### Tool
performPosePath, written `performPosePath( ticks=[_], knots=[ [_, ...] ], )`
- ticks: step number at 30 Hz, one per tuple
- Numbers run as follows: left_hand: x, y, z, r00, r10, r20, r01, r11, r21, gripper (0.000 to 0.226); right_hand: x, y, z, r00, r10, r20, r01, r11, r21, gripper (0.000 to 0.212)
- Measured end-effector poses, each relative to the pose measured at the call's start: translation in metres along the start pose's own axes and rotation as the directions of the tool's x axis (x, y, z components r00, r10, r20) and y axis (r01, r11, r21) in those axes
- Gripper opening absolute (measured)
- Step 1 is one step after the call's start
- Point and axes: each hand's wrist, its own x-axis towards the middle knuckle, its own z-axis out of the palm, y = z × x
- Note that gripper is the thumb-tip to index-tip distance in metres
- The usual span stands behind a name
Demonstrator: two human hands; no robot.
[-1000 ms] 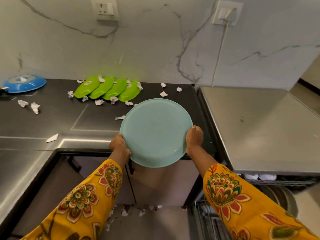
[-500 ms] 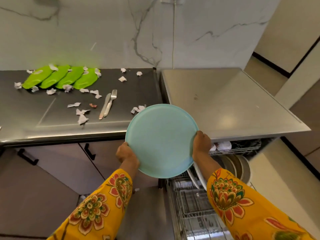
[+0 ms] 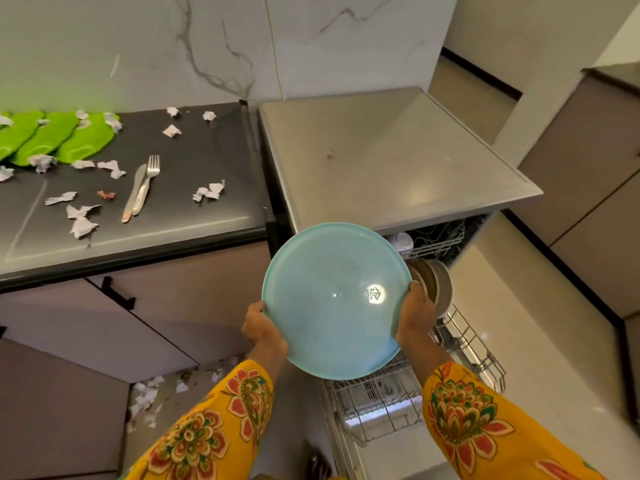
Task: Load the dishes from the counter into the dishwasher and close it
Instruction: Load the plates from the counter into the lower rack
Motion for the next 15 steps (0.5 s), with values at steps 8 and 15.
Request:
performPosePath(
  ticks=[8, 15],
  knots=[
    [0.002, -0.030, -0.004, 0.999, -0.036, 0.017, 0.035, 0.994, 0.101, 0.015, 0.009, 0.039, -0.020, 0.991, 0.107, -0.086, -0.105, 0.994, 0.023, 0.046],
    [0.010, -0.051, -0.012, 0.997, -0.081, -0.016, 0.083, 0.983, 0.162, 0.016, 0.018, 0.080, -0.023, 0.973, 0.219, -0.077, -0.223, 0.974, -0.049, 0.043]
  ],
)
